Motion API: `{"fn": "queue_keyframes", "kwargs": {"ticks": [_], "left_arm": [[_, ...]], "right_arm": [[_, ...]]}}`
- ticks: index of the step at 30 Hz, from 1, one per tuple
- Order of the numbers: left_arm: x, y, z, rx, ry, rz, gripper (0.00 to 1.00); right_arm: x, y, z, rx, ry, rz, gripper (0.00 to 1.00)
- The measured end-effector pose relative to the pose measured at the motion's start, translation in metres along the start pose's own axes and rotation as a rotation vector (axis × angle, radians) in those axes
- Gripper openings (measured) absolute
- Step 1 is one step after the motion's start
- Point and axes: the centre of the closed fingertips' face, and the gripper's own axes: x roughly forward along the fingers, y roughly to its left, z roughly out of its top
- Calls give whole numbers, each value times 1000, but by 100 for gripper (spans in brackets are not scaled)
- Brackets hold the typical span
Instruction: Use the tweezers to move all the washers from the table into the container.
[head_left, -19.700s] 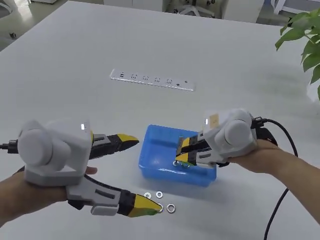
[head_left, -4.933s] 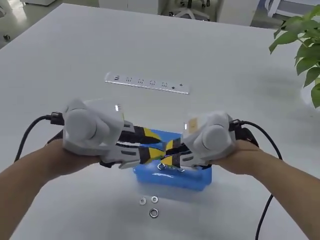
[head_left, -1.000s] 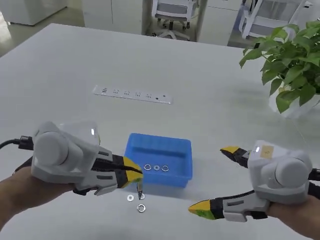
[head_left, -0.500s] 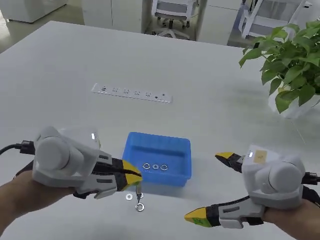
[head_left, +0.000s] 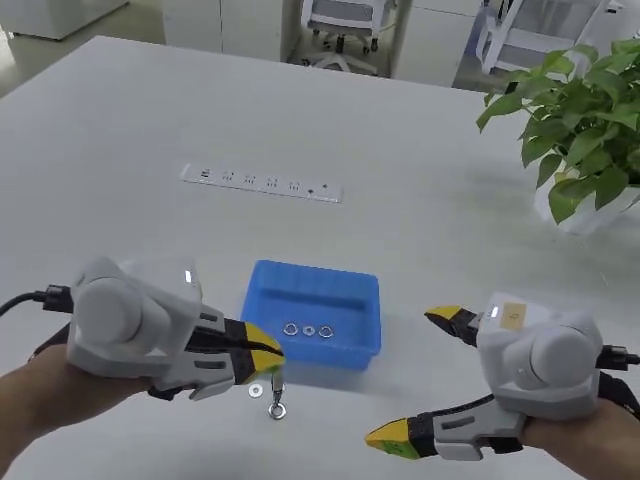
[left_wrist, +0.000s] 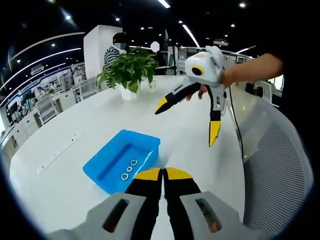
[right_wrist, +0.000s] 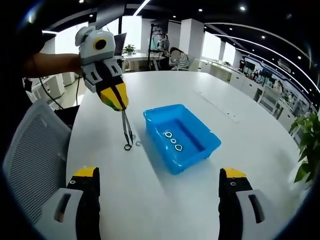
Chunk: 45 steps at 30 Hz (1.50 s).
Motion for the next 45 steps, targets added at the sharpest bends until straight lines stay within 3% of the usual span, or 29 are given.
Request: {"fn": "queue_keyframes", "kwargs": {"ticks": [14,34,45], "left_arm": [[-1,0,-1,13,1,-6,6],[-1,-3,-4,29,10,-46,6],[1,-4,-4,49,27,-73,6]], "right_arm": [[10,8,9,-82,-27,56,94],[48,33,31,-297,-33,221,55],[70,51,39,-380,-29,307,38]]}}
